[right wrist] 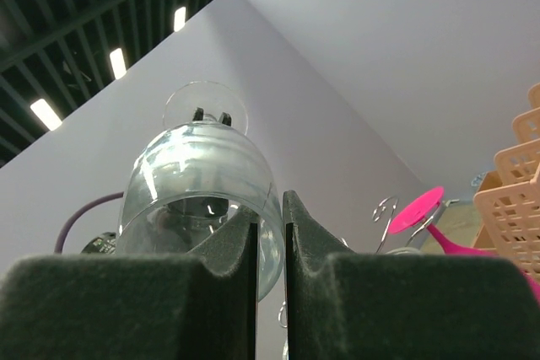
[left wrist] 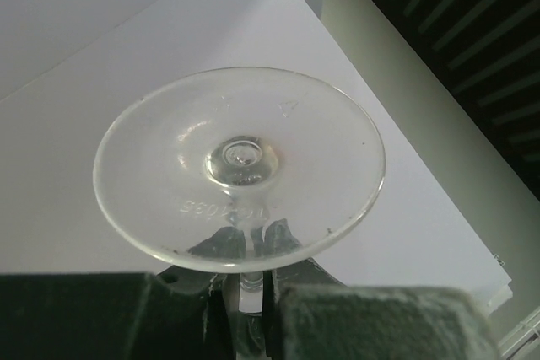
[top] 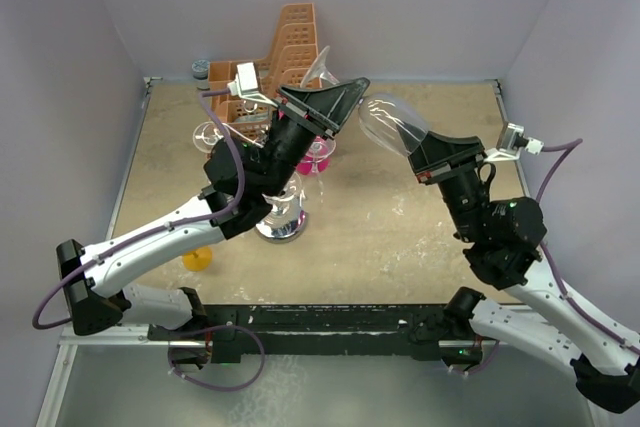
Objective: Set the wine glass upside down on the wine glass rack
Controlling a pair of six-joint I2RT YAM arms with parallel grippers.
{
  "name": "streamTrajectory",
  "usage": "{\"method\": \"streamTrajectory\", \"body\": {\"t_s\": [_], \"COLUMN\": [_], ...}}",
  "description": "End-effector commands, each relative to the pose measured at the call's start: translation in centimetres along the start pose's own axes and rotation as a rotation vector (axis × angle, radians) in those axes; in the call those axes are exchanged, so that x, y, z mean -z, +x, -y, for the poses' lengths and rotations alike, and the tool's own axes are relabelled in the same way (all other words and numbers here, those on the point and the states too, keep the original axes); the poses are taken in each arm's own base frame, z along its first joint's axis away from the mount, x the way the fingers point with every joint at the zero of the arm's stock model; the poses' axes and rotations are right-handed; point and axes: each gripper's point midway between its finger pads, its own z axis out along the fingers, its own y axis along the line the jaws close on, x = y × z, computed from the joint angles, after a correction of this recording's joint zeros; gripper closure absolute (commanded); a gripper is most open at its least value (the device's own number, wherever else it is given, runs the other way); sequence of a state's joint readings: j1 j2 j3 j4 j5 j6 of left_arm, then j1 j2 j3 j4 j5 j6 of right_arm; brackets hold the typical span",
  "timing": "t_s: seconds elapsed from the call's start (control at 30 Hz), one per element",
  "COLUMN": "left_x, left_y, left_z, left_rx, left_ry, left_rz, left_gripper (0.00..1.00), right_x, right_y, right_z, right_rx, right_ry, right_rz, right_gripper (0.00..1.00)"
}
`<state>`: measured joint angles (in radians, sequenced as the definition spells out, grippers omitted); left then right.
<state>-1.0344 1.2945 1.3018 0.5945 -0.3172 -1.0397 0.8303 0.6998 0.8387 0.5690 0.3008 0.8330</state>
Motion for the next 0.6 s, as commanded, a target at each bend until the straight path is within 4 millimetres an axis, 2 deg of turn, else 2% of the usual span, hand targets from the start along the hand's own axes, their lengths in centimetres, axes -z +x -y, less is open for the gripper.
{"method": "streamTrajectory", "body": {"t_s": [0.0,0.03,0.1,0.17,0.4,0.5,0.57], "left_x": [0.4,0.4,0.4,0.4,0.5,0.8,1.0], "left_y": [-2.0,-2.4,-3.0,-3.6,-5.0,-5.2,-4.5], "left_z": [3.0,2.9,2.6,2.4,1.7,1.5,1.7], "left_rx": [-0.102,-0.139,-0.201,-0.275,-0.550,-0.660,-0.737], "left_ry": [0.075,0.066,0.034,0.004,-0.063,-0.073,-0.028], "left_rz": [0.027,0.036,0.051,0.061,0.041,0.008,-0.037], "left_gripper": [1.00,1.00,1.00,1.00,1.00,1.00,1.00], "right_x": [0.2,0.3,0.5,0.9,3.1,4.2,4.7], "right_y": [-1.1,-1.0,-1.0,-0.4,0.4,-0.2,-0.4], "right_z": [-1.9,-1.2,0.1,1.1,5.7,7.0,7.4], "right_rx": [-0.025,-0.012,0.011,0.032,0.154,0.205,0.245], "right_ry": [-0.072,-0.041,0.021,0.061,0.280,0.358,0.369], "right_rz": [0.025,0.023,0.029,-0.002,-0.084,-0.095,-0.106], "right_gripper": [0.91,0.77,0.58,0.49,0.40,0.39,0.34]}}
